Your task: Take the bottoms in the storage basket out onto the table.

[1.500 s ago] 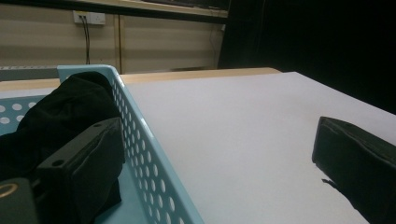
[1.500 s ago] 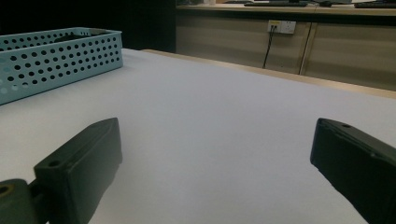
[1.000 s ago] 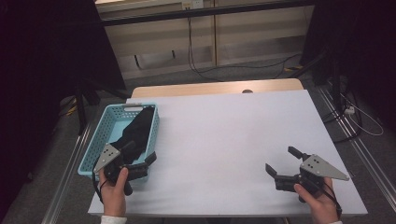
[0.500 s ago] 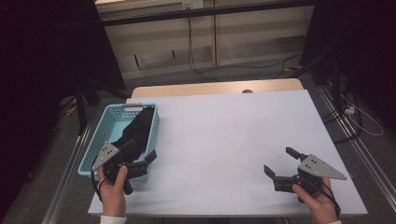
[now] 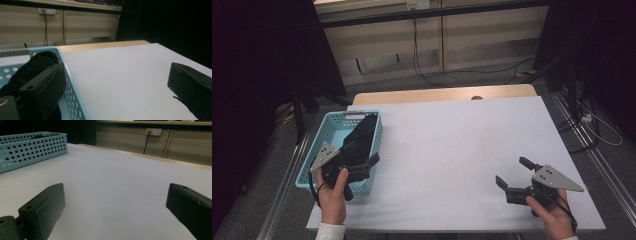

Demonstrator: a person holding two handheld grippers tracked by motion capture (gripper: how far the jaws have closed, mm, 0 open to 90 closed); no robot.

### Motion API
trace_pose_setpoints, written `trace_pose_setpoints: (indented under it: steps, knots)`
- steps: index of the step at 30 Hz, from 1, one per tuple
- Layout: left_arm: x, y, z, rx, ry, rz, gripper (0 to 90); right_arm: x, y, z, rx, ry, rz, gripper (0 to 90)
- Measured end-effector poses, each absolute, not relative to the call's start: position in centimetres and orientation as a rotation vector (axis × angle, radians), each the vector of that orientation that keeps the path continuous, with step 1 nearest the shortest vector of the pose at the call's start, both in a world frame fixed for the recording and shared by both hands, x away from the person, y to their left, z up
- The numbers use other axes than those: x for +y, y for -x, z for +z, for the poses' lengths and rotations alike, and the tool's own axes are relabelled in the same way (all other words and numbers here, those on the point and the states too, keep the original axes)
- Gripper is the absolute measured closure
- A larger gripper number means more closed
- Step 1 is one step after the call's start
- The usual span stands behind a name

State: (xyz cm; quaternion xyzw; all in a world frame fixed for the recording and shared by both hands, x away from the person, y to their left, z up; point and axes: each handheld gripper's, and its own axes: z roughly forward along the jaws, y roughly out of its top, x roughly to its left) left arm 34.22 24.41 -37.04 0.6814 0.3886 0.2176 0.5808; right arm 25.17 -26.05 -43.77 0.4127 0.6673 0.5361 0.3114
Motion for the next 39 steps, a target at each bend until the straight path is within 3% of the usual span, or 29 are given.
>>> trace_pose_setpoints:
  steps: [19,39]
  knots:
    - [24.7,-36.5,-33.9,0.904,-1.605,0.494,2.2,-26.6,-25.2,-44.0,1.746,-1.114,1.397,1.4]
    - [25.6,-39.4,-33.7,0.938,-1.623,0.477,2.4,-26.6,-25.1,-44.0,1.753,-1.111,1.394,1.5]
